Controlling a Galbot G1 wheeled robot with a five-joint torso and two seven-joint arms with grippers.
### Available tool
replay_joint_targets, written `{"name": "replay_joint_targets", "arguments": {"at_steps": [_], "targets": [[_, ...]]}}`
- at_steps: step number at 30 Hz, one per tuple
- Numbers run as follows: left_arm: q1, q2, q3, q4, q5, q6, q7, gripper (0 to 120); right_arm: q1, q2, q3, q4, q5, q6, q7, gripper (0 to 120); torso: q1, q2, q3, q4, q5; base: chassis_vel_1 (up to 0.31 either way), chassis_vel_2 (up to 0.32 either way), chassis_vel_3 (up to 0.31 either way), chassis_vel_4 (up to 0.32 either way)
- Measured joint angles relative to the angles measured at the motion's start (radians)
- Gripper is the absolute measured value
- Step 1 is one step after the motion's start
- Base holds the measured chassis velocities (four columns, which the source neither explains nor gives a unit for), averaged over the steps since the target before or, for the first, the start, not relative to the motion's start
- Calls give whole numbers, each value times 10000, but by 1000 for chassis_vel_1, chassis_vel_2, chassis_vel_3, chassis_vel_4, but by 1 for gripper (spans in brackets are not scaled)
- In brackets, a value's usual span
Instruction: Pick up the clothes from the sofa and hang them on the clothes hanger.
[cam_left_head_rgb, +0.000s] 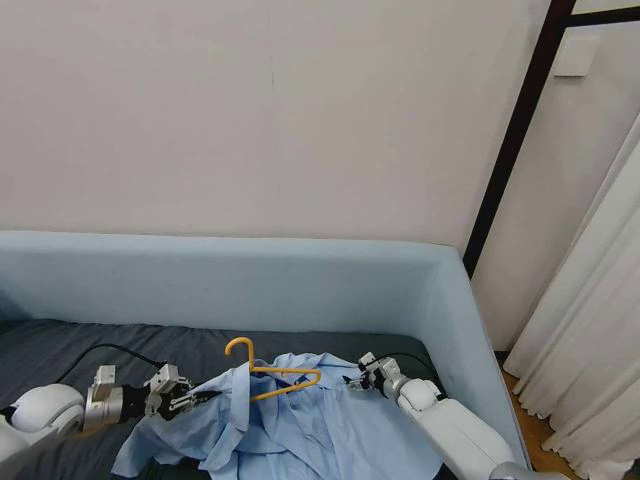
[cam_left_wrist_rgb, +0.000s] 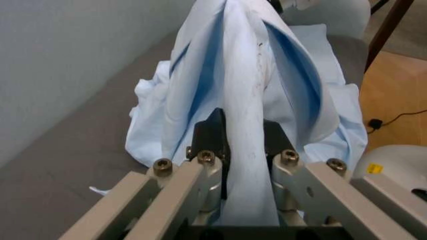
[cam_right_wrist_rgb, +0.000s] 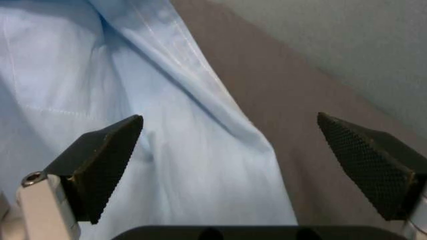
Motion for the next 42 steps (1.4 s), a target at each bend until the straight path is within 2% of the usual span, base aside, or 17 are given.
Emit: {"name": "replay_joint_targets", "arguments": {"at_steps": [7,11,14,17,18,20,21,23,25,28,32,42], "targets": [[31,-2,-24,66,36,6,103,7,220,143,-34,-475,-209,238,-68,95,0,0,0,-3,-1,0,0,0,0],[31,30,-13,16,49,22,123,7,403,411,9,-1100,-515,286,-142,74,0,0,0,0,1,0,0,0,0],[39,27,7,-15,81,25,124,7,440,485,32,-1275,-620,234,-148,68,0,0,0,-1,0,0,0,0,0],[42,24,23,-19,115,26,133,7,469,586,50,-1422,-685,104,-148,53,0,1,0,-1,1,0,0,0,0],[42,24,23,-19,115,26,133,7,469,586,50,-1422,-685,104,-148,53,0,1,0,-1,1,0,0,0,0],[33,25,23,-6,117,26,136,7,469,596,46,-1413,-687,90,-137,45,0,0,0,-1,0,0,0,0,0],[29,32,23,-5,117,26,140,7,469,593,37,-1398,-685,90,-134,38,0,0,-1,-1,0,0,0,0,0],[28,41,23,-7,117,26,141,7,469,591,26,-1390,-682,92,-130,36,0,0,0,-1,0,0,0,0,0],[28,56,23,-20,121,26,141,7,465,581,12,-1377,-667,104,-122,25,0,0,0,-1,1,0,0,0,0],[30,54,23,-19,128,26,141,7,430,571,9,-1354,-670,146,-122,18,0,1,0,0,0,0,0,0,0],[20,25,40,20,142,26,142,7,309,472,-22,-1337,-596,351,-90,0,0,1,0,-1,1,0,0,0,0],[-167,-109,153,391,483,-2,138,7,234,123,-44,-1014,-228,555,145,0,0,0,0,-1,1,0,0,0,0]]}}
